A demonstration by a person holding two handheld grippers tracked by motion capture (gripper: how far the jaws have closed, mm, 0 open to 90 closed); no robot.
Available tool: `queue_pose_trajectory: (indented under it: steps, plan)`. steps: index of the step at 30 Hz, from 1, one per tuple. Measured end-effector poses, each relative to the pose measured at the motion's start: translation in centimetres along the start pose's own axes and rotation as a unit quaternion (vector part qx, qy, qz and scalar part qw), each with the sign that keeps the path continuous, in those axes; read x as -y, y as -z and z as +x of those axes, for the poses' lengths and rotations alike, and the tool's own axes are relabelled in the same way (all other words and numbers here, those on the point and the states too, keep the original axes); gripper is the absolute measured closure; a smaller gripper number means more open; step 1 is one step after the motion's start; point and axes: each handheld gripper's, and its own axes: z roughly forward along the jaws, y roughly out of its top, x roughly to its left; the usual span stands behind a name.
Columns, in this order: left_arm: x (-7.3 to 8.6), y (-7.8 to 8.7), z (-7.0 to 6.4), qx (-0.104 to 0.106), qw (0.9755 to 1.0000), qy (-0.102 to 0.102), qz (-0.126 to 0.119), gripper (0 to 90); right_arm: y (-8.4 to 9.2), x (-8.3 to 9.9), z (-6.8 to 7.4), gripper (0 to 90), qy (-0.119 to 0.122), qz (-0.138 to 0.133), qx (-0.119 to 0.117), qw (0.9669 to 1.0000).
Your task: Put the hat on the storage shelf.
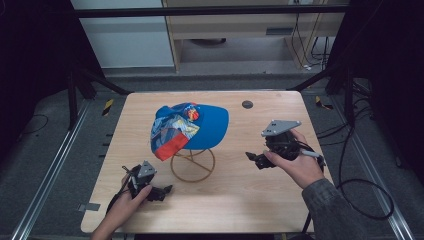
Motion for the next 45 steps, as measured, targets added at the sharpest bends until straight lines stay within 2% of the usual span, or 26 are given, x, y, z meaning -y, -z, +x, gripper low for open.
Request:
queue_pose_trajectory:
  steps: [3,8,11,27,40,45]
  plan:
    - [0.0,0.0,0.0,0.000,1.0000,0.000,0.000,0.0,-0.6,0.6,0.0,10.1,-0.007,-0.006,0.001,1.0000]
    - [0.0,0.0,0.0,0.000,1.0000,0.000,0.000,0.0,-1.8,2.1,0.0,10.2,-0.019,0.001,0.000,0.9998]
    - [0.0,0.0,0.0,-0.001,1.0000,0.000,0.000,0.0,-2.5,3.6,0.3,12.7,-0.027,0.005,-0.003,0.9996]
    - [0.0,0.0,0.0,0.000,1.0000,0.000,0.000,0.0,-3.5,8.5,1.0,11.7,-0.062,0.009,-0.016,0.9979]
    - [0.0,0.0,0.0,-0.001,1.0000,0.000,0.000,0.0,-5.1,10.6,1.7,11.8,-0.078,0.023,-0.030,0.9962]
    - [0.0,0.0,0.0,-0.001,1.0000,0.000,0.000,0.0,-6.0,11.8,1.3,12.1,-0.097,0.021,-0.020,0.9949]
